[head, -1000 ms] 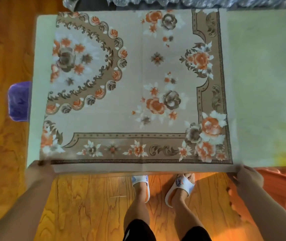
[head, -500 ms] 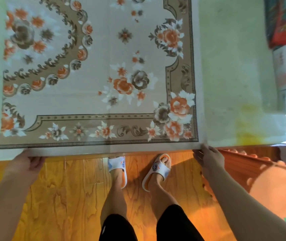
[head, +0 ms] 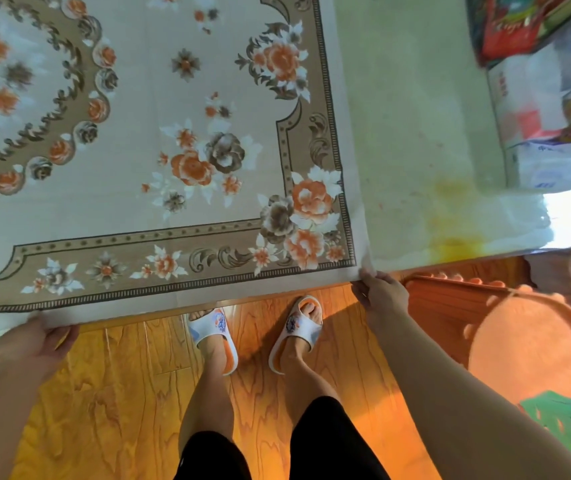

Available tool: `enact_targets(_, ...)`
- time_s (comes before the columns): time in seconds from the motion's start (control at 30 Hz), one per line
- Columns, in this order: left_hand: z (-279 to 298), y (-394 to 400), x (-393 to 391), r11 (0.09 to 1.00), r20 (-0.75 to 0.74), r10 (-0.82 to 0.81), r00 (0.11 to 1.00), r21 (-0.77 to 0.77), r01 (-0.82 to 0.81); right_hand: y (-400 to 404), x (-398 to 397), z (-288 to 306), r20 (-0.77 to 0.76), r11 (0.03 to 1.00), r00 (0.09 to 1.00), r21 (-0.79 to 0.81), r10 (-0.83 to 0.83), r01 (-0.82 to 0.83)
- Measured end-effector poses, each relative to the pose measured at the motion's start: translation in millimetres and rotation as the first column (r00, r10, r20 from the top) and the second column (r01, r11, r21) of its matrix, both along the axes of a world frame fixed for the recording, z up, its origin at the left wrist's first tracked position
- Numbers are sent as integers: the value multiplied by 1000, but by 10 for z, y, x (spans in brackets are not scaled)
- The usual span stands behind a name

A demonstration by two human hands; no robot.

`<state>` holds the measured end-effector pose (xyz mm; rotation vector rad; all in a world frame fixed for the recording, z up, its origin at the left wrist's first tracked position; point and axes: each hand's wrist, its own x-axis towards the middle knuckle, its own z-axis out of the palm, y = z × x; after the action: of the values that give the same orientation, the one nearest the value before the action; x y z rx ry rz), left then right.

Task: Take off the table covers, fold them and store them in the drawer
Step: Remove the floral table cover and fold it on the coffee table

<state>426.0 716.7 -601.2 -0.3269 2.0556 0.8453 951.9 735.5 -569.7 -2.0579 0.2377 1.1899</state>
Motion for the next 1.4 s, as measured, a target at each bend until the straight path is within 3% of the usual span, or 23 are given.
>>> enact_targets(0.57, 63, -26, 109, 998, 7, 33, 999, 51, -33, -20, -22, -14, 44, 1000, 999, -30, 3, -2)
enact_targets(0.93, 53, -57, 94, 999, 22, 24, 999, 43, -25, 29, -154, 64, 48, 994, 993, -20, -107, 108)
enact_targets(1.03, 95, -92, 155, 996, 7, 49, 999, 71, -49, 48, -301, 100, 34, 991, 991, 50, -130, 128)
enact_targets(1.13, 141, -118, 230, 990, 8, 93, 996, 109, -93, 39, -460, 72, -26, 997, 997, 39, -71, 72)
enact_targets(1.23, 186, -127, 254, 985, 16, 118, 993, 121, -119, 85, -505, 59, -125, 991, 983, 12, -133, 136)
enact_targets(1.4, 211, -131, 285, 992, 15, 102, 995, 77, -103, 70, -430, 71, -61, 993, 991, -25, -117, 116)
